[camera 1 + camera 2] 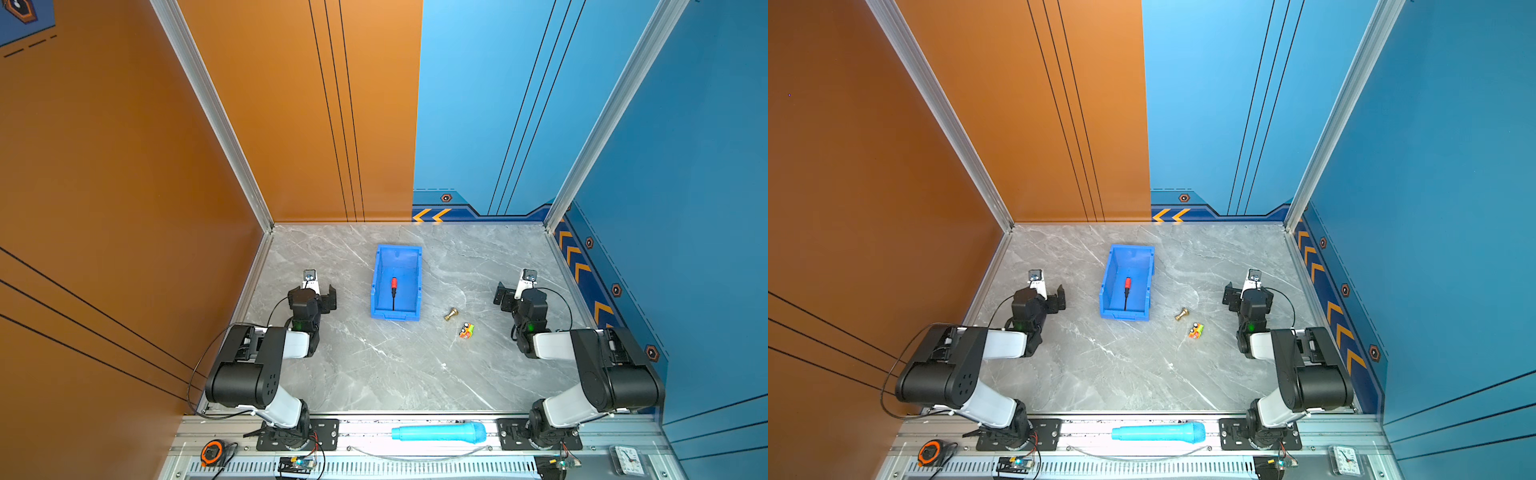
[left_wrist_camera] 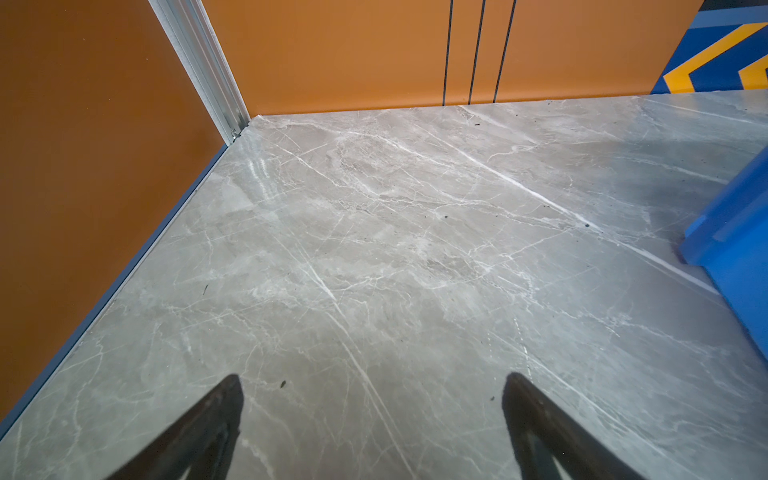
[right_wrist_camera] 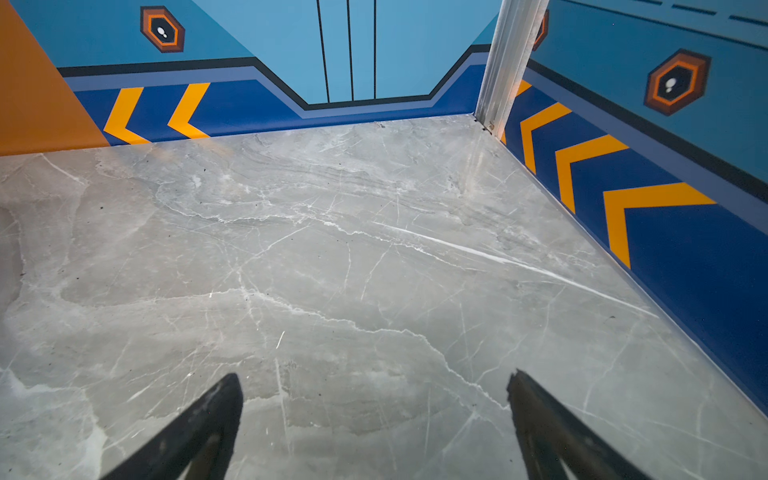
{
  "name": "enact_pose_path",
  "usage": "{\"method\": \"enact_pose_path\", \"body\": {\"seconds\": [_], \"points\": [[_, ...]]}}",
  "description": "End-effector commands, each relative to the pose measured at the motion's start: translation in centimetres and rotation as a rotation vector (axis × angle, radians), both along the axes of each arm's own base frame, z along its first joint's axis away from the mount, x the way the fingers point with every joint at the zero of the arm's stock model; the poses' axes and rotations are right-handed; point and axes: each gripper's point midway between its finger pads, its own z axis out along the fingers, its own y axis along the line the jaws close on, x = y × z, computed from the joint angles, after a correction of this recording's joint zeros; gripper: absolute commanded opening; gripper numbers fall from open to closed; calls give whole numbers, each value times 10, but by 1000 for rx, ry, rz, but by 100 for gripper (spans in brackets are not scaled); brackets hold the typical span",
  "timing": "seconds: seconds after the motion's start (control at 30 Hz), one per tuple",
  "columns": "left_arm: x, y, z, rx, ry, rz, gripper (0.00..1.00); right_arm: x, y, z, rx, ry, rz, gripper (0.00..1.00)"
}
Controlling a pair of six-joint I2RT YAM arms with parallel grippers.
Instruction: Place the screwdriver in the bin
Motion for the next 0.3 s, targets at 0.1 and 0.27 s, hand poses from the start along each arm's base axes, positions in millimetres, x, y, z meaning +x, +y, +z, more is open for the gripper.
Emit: {"method": "enact_pose_path", "body": {"seconds": [0.1, 0.27], "points": [[0, -2, 0, -11, -11, -15, 98, -2, -5, 0, -17, -11, -32, 100], [-1, -2, -1, -15, -8, -18, 98, -2, -6, 0, -4, -17, -26, 100]]}}
